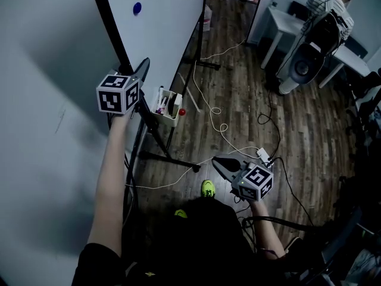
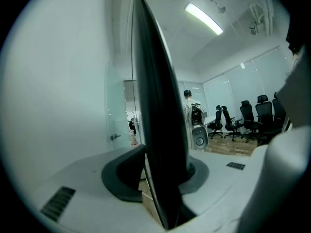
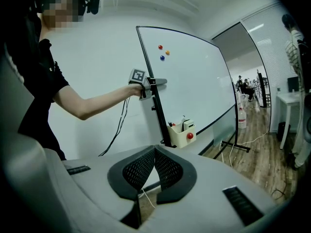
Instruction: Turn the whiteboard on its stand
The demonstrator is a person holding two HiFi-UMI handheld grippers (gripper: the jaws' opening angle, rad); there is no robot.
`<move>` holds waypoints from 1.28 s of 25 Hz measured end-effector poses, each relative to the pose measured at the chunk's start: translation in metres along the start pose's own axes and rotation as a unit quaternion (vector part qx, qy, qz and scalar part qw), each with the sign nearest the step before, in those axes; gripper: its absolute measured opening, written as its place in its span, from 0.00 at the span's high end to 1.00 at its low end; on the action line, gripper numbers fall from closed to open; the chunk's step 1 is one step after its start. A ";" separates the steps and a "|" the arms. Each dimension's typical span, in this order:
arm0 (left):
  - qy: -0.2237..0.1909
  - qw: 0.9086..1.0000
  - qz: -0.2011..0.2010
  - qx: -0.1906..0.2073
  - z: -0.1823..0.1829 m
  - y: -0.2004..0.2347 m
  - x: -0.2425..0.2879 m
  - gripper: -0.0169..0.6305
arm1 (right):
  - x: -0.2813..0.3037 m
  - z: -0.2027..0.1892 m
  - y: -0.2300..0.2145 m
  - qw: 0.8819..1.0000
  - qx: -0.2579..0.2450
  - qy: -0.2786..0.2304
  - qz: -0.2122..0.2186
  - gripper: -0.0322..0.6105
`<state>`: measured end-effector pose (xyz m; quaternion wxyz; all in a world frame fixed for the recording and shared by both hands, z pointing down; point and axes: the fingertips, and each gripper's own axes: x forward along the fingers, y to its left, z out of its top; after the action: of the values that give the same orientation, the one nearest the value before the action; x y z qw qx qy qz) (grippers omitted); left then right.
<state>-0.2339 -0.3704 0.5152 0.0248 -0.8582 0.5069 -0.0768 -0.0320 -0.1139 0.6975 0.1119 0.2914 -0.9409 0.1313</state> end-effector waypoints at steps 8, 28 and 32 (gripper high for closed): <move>-0.052 0.998 0.034 0.022 0.006 0.007 -0.004 0.75 | 0.008 -0.003 -0.001 1.000 0.001 0.004 0.011 0.95; -0.034 0.998 0.047 0.001 0.009 0.010 -0.015 0.85 | -0.002 -0.001 -0.008 1.000 0.001 0.009 -0.004 0.95; -0.021 0.999 0.050 0.007 0.014 0.012 -0.022 0.85 | -0.006 0.006 -0.012 1.000 0.006 0.007 -0.006 0.95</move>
<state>-0.2528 -0.3580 0.4979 0.0449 -0.8332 0.5478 -0.0606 -0.0215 -0.1222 0.6929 0.1173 0.2964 -0.9378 0.1378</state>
